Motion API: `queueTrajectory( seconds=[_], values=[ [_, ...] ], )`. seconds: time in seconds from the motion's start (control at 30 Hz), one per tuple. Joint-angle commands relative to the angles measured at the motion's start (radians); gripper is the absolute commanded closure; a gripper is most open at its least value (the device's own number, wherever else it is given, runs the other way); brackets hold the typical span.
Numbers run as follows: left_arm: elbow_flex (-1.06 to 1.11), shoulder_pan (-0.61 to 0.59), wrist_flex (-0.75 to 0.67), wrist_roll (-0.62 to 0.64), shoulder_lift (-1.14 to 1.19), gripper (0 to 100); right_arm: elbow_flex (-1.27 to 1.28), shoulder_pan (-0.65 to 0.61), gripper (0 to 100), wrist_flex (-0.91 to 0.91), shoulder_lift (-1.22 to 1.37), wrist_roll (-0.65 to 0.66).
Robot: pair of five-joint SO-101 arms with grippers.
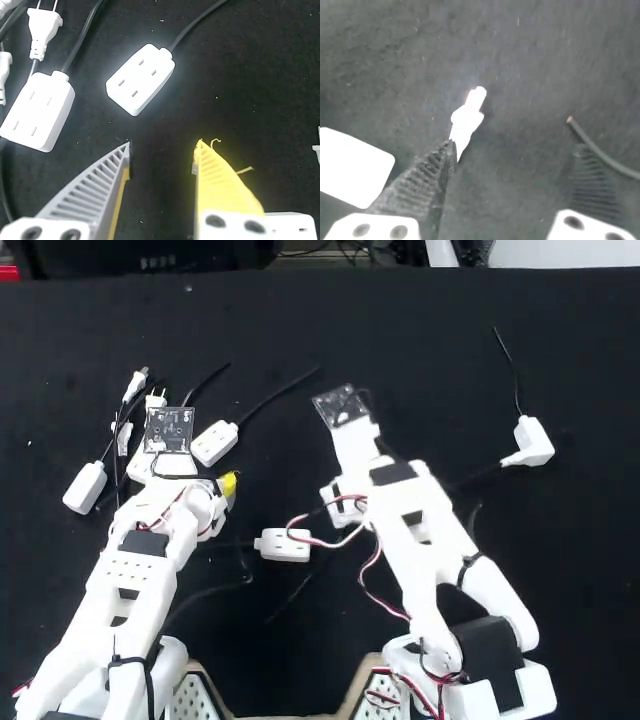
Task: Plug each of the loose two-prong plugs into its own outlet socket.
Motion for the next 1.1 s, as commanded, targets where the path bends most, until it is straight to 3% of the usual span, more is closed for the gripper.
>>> queueTrajectory(
  seconds=[0.0, 0.23, 0.4, 0.6, 0.97, 1.07],
  values=[
    [-0.007, -0.002, -0.011, -0.008, -0.026, 80, 0.008, -0.017, 64.2, -0.02, -0.005, -0.034],
    [-0.005, -0.002, -0.017, -0.008, -0.026, 80, 0.07, -0.095, 71.8, -0.161, -0.004, -0.155],
    [-0.002, -0.002, -0.017, -0.008, -0.026, 80, 0.142, -0.14, 72.3, -0.296, -0.002, -0.16],
    [-0.002, -0.002, -0.011, -0.008, -0.026, 80, 0.139, -0.115, 73.3, -0.311, 0.015, -0.158],
    [-0.001, -0.002, -0.009, -0.008, -0.026, 80, -0.289, -0.061, 99.3, 0.066, 0.392, -0.158],
    [-0.001, -0.002, -0.009, -0.008, -0.026, 80, -0.352, -0.008, 99.0, 0.143, 0.355, -0.126]
  ],
)
